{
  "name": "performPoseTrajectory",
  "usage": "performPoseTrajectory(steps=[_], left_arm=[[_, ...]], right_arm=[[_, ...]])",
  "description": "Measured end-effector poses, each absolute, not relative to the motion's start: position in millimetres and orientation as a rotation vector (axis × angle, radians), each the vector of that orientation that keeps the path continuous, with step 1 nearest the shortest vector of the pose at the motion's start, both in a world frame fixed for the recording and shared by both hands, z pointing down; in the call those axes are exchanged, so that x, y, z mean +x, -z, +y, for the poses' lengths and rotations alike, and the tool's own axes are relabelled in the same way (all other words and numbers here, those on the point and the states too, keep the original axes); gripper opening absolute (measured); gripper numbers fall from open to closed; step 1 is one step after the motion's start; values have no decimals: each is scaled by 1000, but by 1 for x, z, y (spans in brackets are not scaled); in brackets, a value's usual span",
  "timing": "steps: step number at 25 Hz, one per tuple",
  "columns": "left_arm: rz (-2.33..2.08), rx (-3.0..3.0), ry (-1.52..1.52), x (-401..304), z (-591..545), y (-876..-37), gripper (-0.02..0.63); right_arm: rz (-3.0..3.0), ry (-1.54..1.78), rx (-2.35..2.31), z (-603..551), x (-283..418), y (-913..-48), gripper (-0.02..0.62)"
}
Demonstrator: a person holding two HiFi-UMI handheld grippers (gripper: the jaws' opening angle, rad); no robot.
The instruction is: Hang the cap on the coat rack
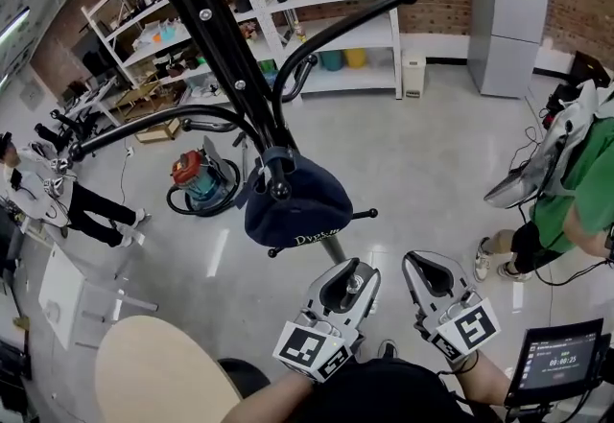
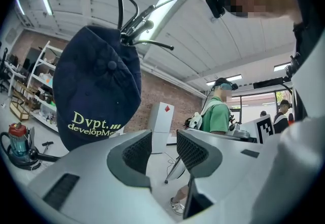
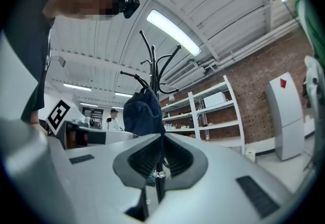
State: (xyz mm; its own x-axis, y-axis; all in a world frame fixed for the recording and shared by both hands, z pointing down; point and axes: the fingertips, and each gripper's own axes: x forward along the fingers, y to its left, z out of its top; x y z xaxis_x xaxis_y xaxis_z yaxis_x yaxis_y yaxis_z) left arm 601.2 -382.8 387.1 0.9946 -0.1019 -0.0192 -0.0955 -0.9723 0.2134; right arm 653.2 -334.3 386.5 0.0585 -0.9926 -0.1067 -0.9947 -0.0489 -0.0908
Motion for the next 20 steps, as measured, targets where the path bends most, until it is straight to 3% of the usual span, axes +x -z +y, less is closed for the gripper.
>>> performPoseTrajectory(steps=[20], left_arm=[[-108,2934,54,571,-407,-387,161]], right_arm=[[2043,-41,-2222,-357,624,-386,21]])
